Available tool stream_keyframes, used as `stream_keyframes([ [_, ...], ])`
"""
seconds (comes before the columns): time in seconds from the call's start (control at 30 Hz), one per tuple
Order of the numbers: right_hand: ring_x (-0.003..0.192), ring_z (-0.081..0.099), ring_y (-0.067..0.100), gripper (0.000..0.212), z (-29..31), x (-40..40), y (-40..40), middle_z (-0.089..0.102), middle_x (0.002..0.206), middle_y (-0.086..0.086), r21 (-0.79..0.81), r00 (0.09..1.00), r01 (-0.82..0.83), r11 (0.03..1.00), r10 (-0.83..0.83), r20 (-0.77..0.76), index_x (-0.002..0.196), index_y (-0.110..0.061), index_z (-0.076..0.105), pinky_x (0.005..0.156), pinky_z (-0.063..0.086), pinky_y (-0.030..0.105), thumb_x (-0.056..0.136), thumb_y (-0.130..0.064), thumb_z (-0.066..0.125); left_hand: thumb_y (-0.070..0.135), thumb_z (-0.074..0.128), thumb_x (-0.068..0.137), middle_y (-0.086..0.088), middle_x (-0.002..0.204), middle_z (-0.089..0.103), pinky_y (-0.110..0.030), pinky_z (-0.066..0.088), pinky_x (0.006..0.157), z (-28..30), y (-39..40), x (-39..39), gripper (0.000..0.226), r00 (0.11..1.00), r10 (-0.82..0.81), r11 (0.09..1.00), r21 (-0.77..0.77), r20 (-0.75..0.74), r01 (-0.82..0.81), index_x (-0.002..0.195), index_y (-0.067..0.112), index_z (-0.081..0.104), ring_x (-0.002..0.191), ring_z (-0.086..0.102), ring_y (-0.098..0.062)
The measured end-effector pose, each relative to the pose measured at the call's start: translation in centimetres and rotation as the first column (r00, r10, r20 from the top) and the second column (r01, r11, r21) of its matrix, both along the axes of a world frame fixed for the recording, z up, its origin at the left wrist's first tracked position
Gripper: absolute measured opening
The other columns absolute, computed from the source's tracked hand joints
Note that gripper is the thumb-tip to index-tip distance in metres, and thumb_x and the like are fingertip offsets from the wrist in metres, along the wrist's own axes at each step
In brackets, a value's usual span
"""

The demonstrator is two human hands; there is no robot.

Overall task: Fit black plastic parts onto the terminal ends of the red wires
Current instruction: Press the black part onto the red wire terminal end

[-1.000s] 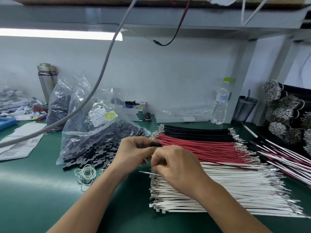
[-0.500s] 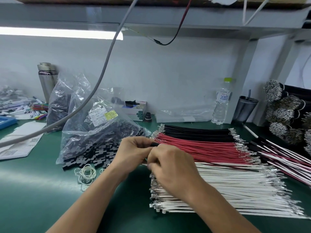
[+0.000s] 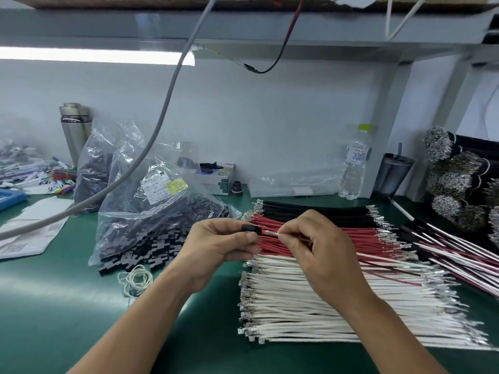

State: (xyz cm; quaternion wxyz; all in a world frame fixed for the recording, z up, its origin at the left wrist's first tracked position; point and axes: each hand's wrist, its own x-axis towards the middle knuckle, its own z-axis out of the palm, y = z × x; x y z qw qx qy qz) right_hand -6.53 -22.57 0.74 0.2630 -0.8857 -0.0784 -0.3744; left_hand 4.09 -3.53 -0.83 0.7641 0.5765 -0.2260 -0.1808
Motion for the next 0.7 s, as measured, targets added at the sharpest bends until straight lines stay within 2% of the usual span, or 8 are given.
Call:
stream_keyframes([
  [0.17,0.08,0.057,0.006,0.003,-0.7,-0.1,0.5,0.053,0.092,-0.017,-0.02,0.998,0.044,0.999,-0.043,0.053,0.092,-0.026,0.068,0.063,0.05,0.027,0.095,-0.024,0.069,0.016,0.089,0.063,-0.027,0.088,0.076,-0.029,0.063,0.064,0.0,0.0,-0.3,0.034,0.999,-0.035,0.999,-0.014,-0.001,0.035,0.093,0.003,0.081,0.074,0.078,-0.028],
  [0.3,0.082,0.055,0.004,0.004,-1.1,-0.5,0.7,0.055,0.092,-0.014,-0.052,0.992,0.054,0.997,-0.047,0.116,0.094,-0.021,0.069,0.067,0.048,0.024,0.093,-0.02,0.065,0.015,0.088,0.063,-0.026,0.087,0.076,-0.029,0.063,0.064,0.1,-0.1,-0.5,0.033,0.999,-0.042,0.999,-0.016,-0.016,0.042,0.093,0.003,0.081,0.073,0.078,-0.027],
  [0.43,0.083,0.054,0.006,0.001,-1.1,-0.4,0.8,0.056,0.093,-0.011,-0.095,0.982,0.081,0.992,-0.063,0.179,0.094,-0.018,0.07,0.068,0.046,0.02,0.094,-0.017,0.07,0.014,0.088,0.062,-0.026,0.088,0.076,-0.028,0.062,0.064,0.3,-0.2,-0.7,0.032,0.999,-0.04,0.999,-0.026,-0.022,0.039,0.092,0.003,0.081,0.073,0.078,-0.027],
  [0.7,0.081,0.055,0.012,0.006,-1.6,0.0,1.2,0.058,0.089,-0.007,-0.179,0.958,0.155,0.971,-0.104,0.267,0.093,-0.015,0.072,0.067,0.049,0.026,0.094,-0.02,0.069,0.013,0.088,0.062,-0.023,0.087,0.077,-0.027,0.062,0.064,0.3,-0.2,-1.0,0.031,0.998,-0.065,0.998,-0.013,-0.004,0.064,0.091,0.005,0.082,0.074,0.078,-0.027],
])
